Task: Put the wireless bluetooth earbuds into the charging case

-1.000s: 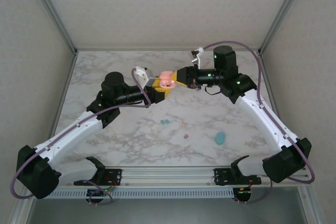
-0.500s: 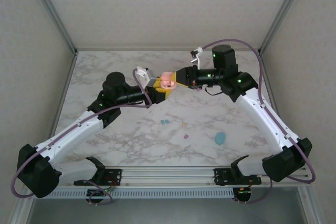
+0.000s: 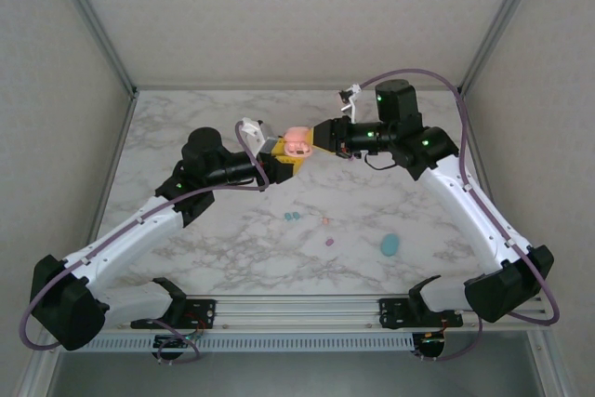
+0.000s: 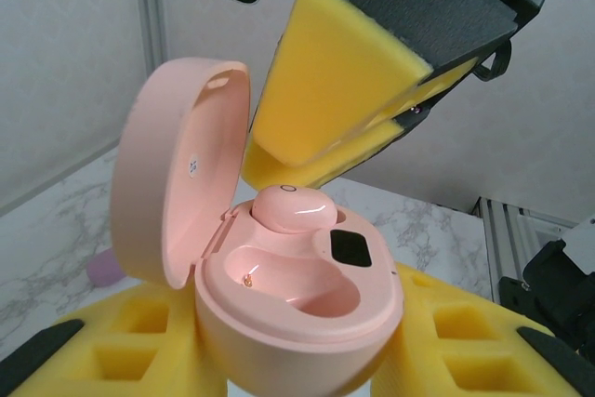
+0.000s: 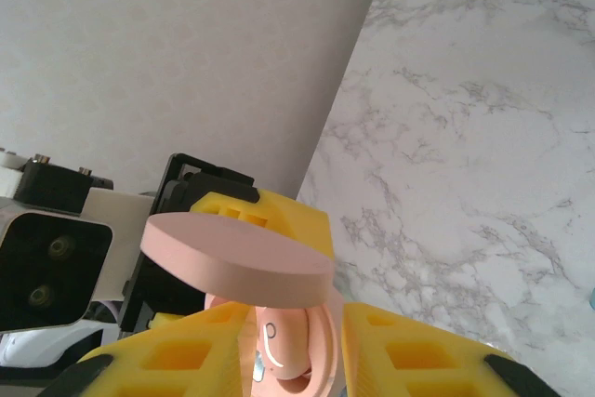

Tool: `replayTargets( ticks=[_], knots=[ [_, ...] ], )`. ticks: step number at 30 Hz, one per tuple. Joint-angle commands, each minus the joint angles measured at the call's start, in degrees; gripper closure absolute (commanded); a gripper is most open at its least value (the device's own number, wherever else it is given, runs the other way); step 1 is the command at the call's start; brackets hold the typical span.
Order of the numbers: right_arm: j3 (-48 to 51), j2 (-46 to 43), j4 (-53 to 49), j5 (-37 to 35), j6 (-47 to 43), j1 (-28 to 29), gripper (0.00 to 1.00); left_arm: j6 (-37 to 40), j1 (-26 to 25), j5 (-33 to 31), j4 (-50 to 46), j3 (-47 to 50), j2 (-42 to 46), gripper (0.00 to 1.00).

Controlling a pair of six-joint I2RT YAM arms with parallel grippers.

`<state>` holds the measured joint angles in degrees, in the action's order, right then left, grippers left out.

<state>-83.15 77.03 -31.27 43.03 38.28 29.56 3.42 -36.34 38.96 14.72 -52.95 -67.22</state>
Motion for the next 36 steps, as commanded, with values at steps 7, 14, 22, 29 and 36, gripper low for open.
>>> replayTargets(
  ticks=[7,14,22,29,36],
  knots=[
    [-2.1,-3.23,0.41,-2.16,-0.49,0.5,0.6,0.43,-0.6,-2.05,1.76,-0.69,1.3,0.68],
    [0.3,-11.07,-8.52,-21.53,-3.96,-0.74,0.55,0.6,-0.63,-4.17,1.36,1.12,3.48,0.68],
    [11.12,-9.89,-16.49,-34.68,-3.34,-3.55,0.53,-0.05,-0.51,-6.11,0.75,2.03,6.03,0.68],
    [17.42,2.17,-17.94,-27.7,-6.77,-1.58,0.58,-0.63,-0.57,-9.08,0.06,2.21,9.47,0.68],
    [18.03,14.78,-18.06,-31.74,-8.18,4.19,0.61,-0.53,-0.51,-11.13,-1.2,2.15,12.09,0.67]
  ],
)
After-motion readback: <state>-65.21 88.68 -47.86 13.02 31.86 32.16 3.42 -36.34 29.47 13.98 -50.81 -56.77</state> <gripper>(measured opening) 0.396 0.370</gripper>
